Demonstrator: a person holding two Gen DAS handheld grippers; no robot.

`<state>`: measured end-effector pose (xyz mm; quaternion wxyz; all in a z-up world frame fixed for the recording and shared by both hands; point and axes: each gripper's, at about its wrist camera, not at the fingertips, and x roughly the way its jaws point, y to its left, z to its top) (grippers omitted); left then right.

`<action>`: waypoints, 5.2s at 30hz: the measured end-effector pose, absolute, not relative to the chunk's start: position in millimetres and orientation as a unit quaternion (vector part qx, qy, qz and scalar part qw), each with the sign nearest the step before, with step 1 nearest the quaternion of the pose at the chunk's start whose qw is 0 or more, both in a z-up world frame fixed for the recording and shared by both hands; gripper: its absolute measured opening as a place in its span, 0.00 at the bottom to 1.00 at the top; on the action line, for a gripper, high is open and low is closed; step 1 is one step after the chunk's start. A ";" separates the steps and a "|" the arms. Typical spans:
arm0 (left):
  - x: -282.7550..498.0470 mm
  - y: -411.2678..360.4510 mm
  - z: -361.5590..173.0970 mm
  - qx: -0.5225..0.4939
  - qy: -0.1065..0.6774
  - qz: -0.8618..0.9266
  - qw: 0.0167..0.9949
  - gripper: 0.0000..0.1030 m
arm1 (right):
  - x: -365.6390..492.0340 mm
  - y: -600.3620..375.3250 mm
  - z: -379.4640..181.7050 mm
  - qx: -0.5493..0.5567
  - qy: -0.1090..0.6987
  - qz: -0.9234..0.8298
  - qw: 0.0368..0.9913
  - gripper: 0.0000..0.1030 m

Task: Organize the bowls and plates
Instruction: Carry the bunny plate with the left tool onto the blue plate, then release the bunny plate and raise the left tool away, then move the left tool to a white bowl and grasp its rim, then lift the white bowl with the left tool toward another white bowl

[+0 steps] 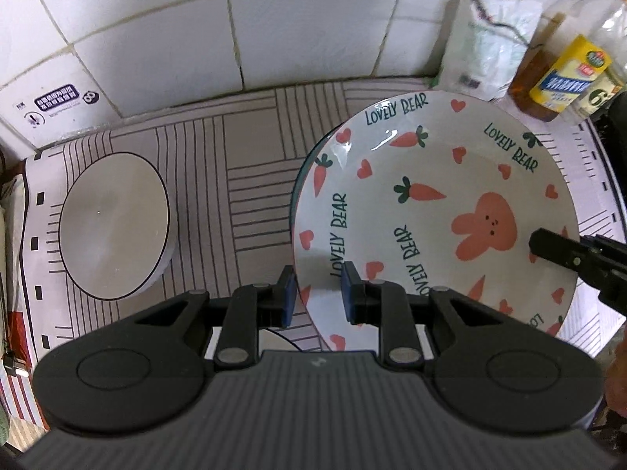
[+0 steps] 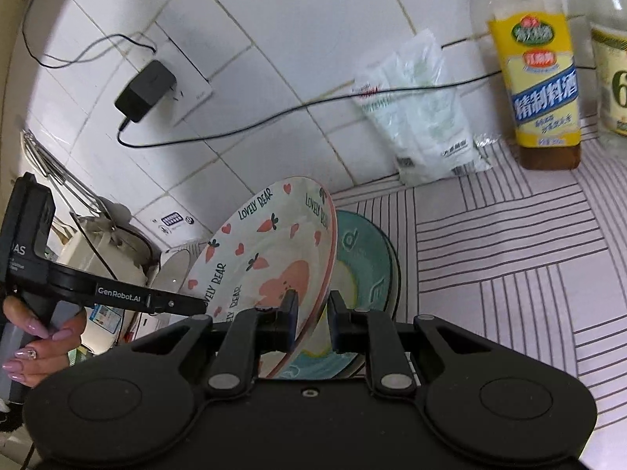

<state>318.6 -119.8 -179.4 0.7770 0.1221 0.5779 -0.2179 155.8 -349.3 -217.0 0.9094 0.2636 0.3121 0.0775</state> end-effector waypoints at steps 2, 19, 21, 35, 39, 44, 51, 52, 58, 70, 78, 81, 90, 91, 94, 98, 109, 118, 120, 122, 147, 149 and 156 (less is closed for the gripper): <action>322.2 -120.9 -186.0 0.127 0.583 -0.214 0.773 0.21 | 160.9 -348.0 -220.6 0.265 0.317 0.076 0.907 0.20; 319.7 -145.5 -195.0 0.154 0.593 -0.262 0.746 0.11 | 186.6 -345.9 -233.8 0.227 0.342 0.045 0.911 0.19; 315.8 -154.2 -192.1 0.160 0.591 -0.263 0.746 0.10 | 187.4 -339.0 -236.3 0.199 0.352 0.038 0.914 0.19; 297.0 -165.1 -194.9 0.177 0.587 -0.223 0.758 0.14 | 187.3 -294.2 -231.7 0.049 0.372 -0.001 0.927 0.35; 294.3 -160.5 -193.0 0.183 0.582 -0.203 0.766 0.15 | 187.1 -286.4 -232.0 0.025 0.375 -0.009 0.927 0.41; 287.5 -148.1 -176.5 0.159 0.579 -0.203 0.773 0.22 | 186.6 -282.3 -234.5 0.001 0.395 -0.046 0.917 0.41; 266.5 -128.1 -145.3 0.140 0.568 -0.220 0.780 0.31 | 164.0 -283.8 -216.2 0.024 0.376 -0.063 0.924 0.41; 262.9 -124.5 -140.0 0.137 0.562 -0.226 0.784 0.32 | 159.0 -282.5 -211.1 0.025 0.373 -0.064 0.925 0.41; 234.8 -102.9 -115.1 0.146 0.544 -0.249 0.788 0.40 | 126.1 -266.1 -180.9 0.010 0.353 -0.088 0.931 0.61; 176.1 -37.6 -77.8 0.157 0.510 -0.306 0.788 0.51 | 61.2 -204.6 -150.3 0.001 0.350 -0.087 0.933 0.83; 161.6 17.7 -76.1 0.159 0.501 -0.314 0.790 0.70 | 24.5 -147.8 -145.0 -0.033 0.305 -0.064 0.950 0.85; 161.4 40.7 -78.8 0.160 0.497 -0.308 0.795 0.78 | 16.9 -128.5 -145.1 -0.034 0.288 -0.045 0.956 0.88; 186.1 89.9 -96.0 0.131 0.514 -0.282 0.800 0.79 | 20.5 -89.0 -168.6 -0.012 0.266 -0.006 0.964 0.88; 189.3 92.2 -99.0 0.126 0.514 -0.282 0.800 0.79 | 23.5 -87.9 -172.9 -0.006 0.264 -0.003 0.965 0.88; 203.4 91.6 -111.0 0.113 0.511 -0.285 0.803 0.79 | 36.0 -89.5 -186.1 0.019 0.258 0.007 0.966 0.88; 232.1 79.9 -138.1 0.103 0.509 -0.282 0.807 0.77 | 66.7 -100.3 -212.8 0.080 0.260 0.004 0.962 0.87; 288.5 41.8 -207.2 0.105 0.557 -0.275 0.776 0.64 | 138.9 -117.5 -268.8 0.174 0.319 -0.030 0.931 0.60; 285.9 27.0 -214.2 0.110 0.588 -0.267 0.756 0.16 | 152.5 -116.0 -270.4 0.213 0.342 -0.043 0.914 0.26; 283.9 26.4 -209.7 0.099 0.603 -0.266 0.746 0.17 | 152.1 -114.8 -268.2 0.203 0.348 -0.050 0.914 0.23; 278.2 23.7 -202.4 0.099 0.597 -0.274 0.748 0.17 | 147.0 -119.6 -265.0 0.198 0.347 -0.054 0.915 0.21; 189.3 -47.3 -204.5 0.135 0.622 -0.302 0.709 0.16 | 51.4 -175.6 -260.3 0.168 0.329 -0.074 0.926 0.20; 189.9 -49.5 -208.1 0.131 0.625 -0.295 0.711 0.17 | 52.3 -177.4 -264.4 0.159 0.330 -0.077 0.927 0.20; 179.9 -49.2 -193.7 0.142 0.598 -0.283 0.736 0.35 | 50.1 -173.7 -263.6 0.106 0.325 -0.075 0.937 0.21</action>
